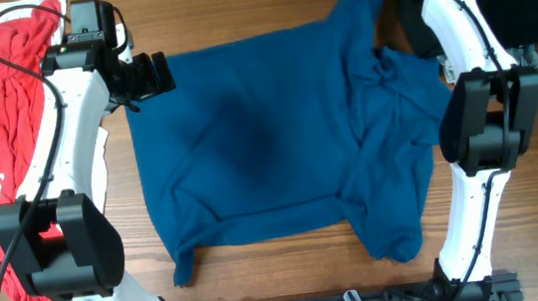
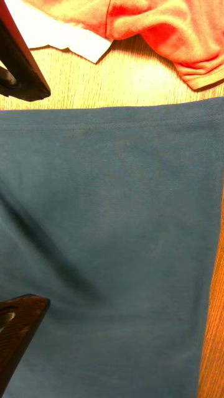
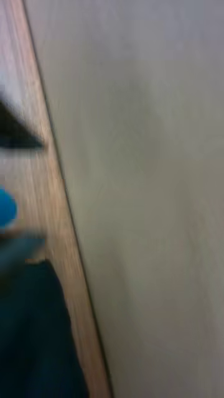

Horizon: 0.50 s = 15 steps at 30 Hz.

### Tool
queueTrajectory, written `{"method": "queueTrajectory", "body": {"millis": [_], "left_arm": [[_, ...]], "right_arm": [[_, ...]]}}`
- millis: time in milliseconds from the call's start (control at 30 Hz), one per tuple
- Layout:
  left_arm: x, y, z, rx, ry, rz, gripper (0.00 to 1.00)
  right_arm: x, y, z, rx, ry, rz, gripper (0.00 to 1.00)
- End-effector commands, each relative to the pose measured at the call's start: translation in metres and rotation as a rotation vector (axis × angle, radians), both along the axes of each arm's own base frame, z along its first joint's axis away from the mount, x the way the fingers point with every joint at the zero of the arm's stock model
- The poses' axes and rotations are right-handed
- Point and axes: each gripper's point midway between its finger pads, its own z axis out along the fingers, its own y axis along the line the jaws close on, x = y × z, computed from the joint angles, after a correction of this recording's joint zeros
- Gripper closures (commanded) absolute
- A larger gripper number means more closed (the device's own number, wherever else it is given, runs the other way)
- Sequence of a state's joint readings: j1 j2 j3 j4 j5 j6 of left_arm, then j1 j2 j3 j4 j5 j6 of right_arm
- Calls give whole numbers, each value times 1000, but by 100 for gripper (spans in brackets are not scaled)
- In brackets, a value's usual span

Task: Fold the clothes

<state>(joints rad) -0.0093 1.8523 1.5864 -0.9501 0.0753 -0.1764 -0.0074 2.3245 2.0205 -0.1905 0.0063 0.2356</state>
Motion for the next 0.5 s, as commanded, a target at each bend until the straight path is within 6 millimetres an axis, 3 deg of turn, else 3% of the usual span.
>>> {"method": "queueTrajectory", "body": {"millis": [0,133,267,467], "left_arm": [[8,1,4,10,-27,-9,0],[17,2,-5,11,-35,-8,0],[33,14,-19,78,-56,14,0],[54,48,-60,112,-51,37,0]], "right_arm": [[-1,-5,7,-59,7,3,1],[-21,-3,16,-52,76,12,1],[-53,26,24,35,185,144,1],[-107,73,-3,127,422,285,1]]}}
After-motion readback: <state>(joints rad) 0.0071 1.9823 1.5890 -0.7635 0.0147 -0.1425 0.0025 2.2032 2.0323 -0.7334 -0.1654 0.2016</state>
